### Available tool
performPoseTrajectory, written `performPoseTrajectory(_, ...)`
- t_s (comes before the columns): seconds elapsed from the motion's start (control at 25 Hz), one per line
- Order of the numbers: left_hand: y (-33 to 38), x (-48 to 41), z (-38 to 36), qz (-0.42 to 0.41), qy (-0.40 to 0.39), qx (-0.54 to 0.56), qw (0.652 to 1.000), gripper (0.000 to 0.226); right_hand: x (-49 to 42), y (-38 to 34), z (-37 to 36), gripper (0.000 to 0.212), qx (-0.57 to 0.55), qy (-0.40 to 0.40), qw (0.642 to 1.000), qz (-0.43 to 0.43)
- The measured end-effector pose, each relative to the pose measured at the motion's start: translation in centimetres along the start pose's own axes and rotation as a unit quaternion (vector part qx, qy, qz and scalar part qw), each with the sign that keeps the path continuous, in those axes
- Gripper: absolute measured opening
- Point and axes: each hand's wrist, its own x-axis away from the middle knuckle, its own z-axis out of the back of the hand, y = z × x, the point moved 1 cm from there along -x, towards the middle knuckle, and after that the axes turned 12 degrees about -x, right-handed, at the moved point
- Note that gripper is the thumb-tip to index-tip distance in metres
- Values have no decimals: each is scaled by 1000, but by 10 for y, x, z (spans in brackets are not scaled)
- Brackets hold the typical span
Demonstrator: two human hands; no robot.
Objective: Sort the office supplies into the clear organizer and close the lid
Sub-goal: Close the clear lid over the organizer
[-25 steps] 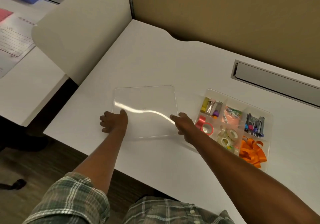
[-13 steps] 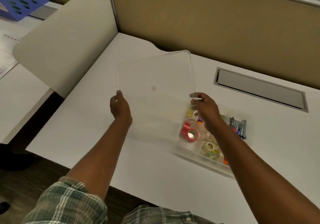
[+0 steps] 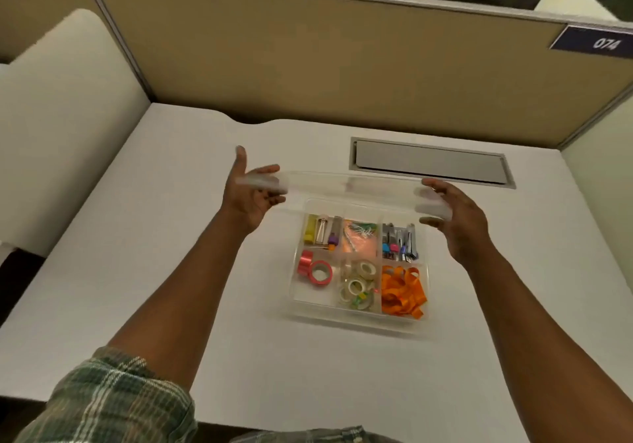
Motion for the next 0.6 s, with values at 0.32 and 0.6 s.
performPoseTrajectory(0.32,-69,-1,-27,33,-35,-328,944,48,-1,62,61,51,79,53,991,-97)
performPoseTrajectory(0.6,-116,5,-36,-27,111,-629,769,30,-7,105,43,27,417,39,908,-10)
